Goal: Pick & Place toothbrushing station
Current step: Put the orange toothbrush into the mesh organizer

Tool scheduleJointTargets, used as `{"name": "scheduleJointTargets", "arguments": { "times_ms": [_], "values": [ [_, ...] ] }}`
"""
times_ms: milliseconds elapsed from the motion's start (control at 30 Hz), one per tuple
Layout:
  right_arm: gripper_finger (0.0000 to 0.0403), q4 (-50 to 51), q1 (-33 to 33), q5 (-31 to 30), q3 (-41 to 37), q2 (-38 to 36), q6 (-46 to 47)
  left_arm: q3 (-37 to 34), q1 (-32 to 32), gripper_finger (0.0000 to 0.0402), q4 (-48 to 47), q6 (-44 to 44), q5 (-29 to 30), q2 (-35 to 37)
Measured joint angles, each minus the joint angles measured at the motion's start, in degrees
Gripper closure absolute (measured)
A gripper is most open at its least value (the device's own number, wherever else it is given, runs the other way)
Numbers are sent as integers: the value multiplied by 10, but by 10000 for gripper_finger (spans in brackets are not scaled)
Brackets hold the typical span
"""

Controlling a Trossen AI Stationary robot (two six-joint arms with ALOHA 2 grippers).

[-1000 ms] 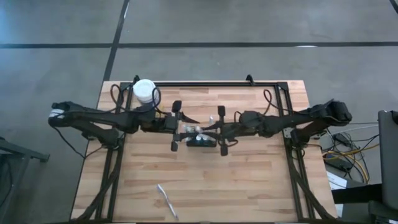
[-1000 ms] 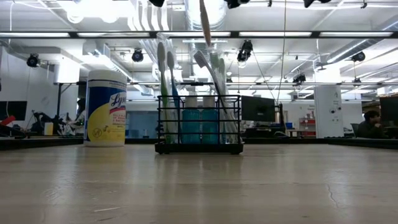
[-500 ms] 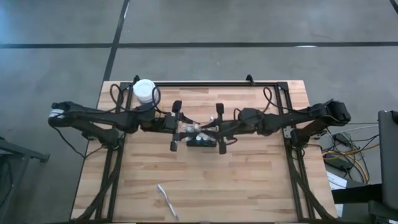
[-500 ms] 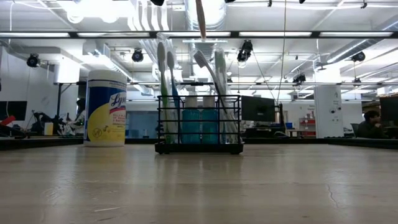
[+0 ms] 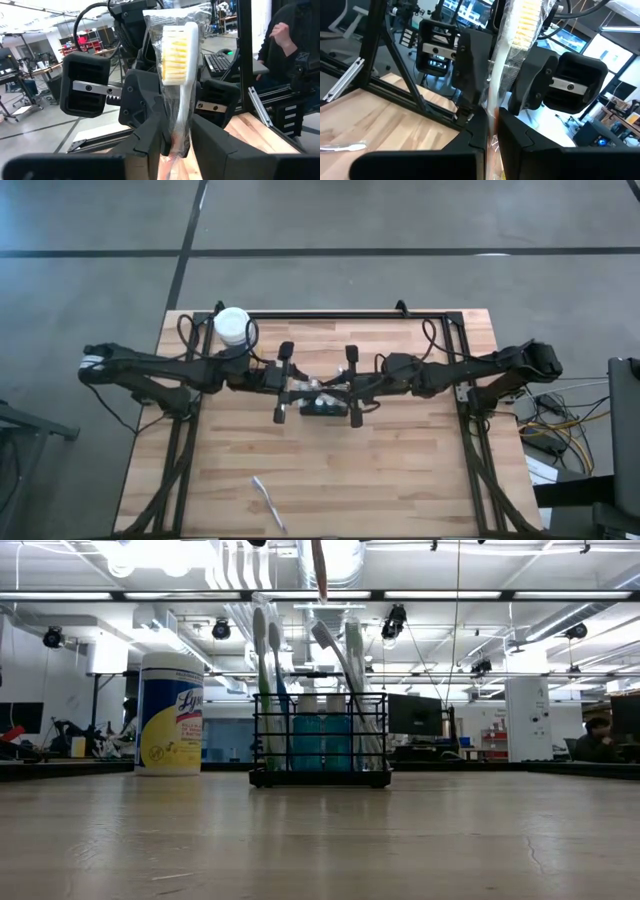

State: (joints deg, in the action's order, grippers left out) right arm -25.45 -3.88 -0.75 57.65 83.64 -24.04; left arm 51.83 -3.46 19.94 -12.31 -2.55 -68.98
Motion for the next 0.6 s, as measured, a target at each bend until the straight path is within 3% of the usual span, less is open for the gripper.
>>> {"name": "scheduleJointTargets", "arguments": {
  "times_ms": [267,433,600],
  "values": [
    [385,0,2,1,0,0,2,0,0,384,0,-30,-2,0],
    [378,0,5,2,0,0,3,1,0,388,-3,-33,-2,0],
    [342,-1,8,12,0,0,18,6,0,390,-9,-42,-2,0]
  ]
}}
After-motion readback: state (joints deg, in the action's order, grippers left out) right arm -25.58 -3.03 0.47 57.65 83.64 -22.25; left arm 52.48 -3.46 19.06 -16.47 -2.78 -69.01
